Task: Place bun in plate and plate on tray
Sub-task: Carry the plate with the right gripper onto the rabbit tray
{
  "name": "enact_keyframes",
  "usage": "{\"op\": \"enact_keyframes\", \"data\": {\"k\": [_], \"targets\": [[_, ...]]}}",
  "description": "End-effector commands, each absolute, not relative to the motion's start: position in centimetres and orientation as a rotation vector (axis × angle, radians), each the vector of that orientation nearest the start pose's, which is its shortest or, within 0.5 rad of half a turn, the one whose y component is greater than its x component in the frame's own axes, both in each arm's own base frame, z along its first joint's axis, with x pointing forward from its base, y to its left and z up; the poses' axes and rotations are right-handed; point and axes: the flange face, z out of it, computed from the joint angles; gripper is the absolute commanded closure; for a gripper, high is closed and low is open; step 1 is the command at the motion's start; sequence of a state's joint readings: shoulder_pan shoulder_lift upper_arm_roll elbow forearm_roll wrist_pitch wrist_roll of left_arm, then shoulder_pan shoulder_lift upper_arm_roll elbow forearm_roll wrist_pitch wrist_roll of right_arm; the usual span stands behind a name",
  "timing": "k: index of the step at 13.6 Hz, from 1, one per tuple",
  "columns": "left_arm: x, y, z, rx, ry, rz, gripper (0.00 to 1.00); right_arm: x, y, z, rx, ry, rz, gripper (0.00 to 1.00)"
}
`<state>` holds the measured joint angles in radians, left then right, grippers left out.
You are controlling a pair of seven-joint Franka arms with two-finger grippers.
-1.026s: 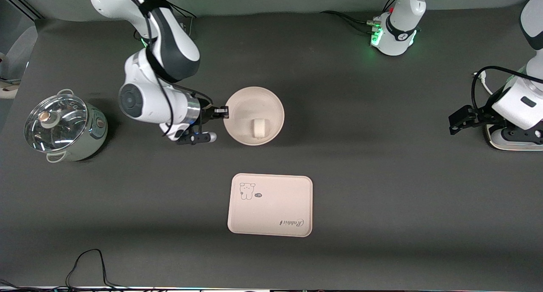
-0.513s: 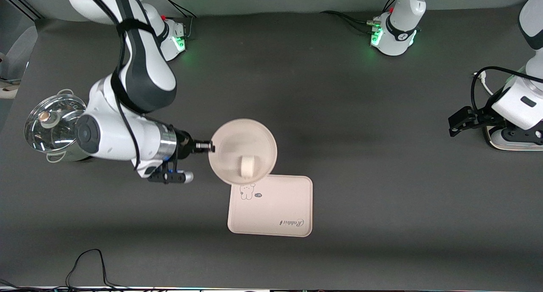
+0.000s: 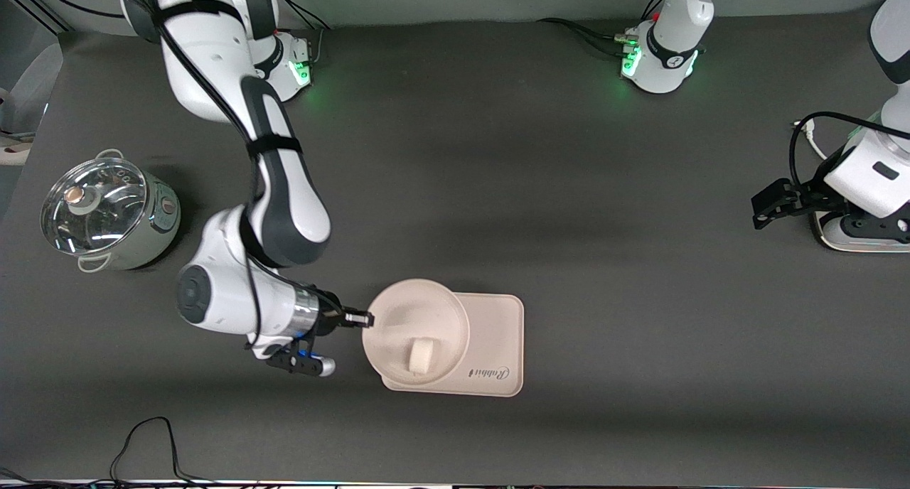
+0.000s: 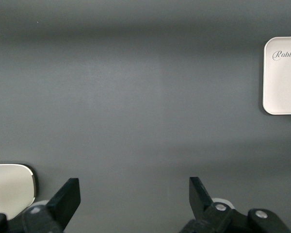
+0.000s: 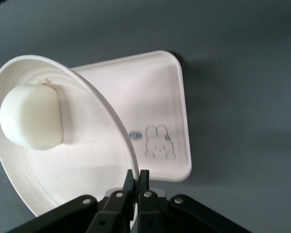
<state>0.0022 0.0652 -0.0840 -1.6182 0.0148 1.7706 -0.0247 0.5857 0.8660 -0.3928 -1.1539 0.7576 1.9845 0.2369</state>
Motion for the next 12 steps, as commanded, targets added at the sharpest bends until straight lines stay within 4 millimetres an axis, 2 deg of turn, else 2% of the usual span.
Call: {"op": "enact_keyframes", "data": {"k": [1,3,5,10,11,12], "targets": [[59.1,-4.8,58.6,-3.14,0.09,-0.152,0.0,72.0,31.3,25.8,-2.68,0.331,0.055,1.0],[59.1,-4.9,58.6,-3.138,0.093,-0.155,0.0,71.8,32.1,22.0,-2.678,0.357,0.021,1.0],[59.1,-4.8,58.6,-3.138,0.091,-0.159,0.0,71.7,32.1,20.1,-2.686,0.368,0.017,1.0],[59.1,-5.1,58.8,-3.137,0.101,-0.167,0.0,71.3,32.7,19.1,-2.678,0.399,0.027,1.0],[59.1,-5.1,58.8,-3.137,0.101,-0.167,0.0,71.3,32.8,19.2,-2.677,0.398,0.025,0.69],[59.1,-4.9,58.6,-3.137,0.096,-0.162,0.0,71.3,33.1,19.7,-2.676,0.386,0.019,0.01]]}}
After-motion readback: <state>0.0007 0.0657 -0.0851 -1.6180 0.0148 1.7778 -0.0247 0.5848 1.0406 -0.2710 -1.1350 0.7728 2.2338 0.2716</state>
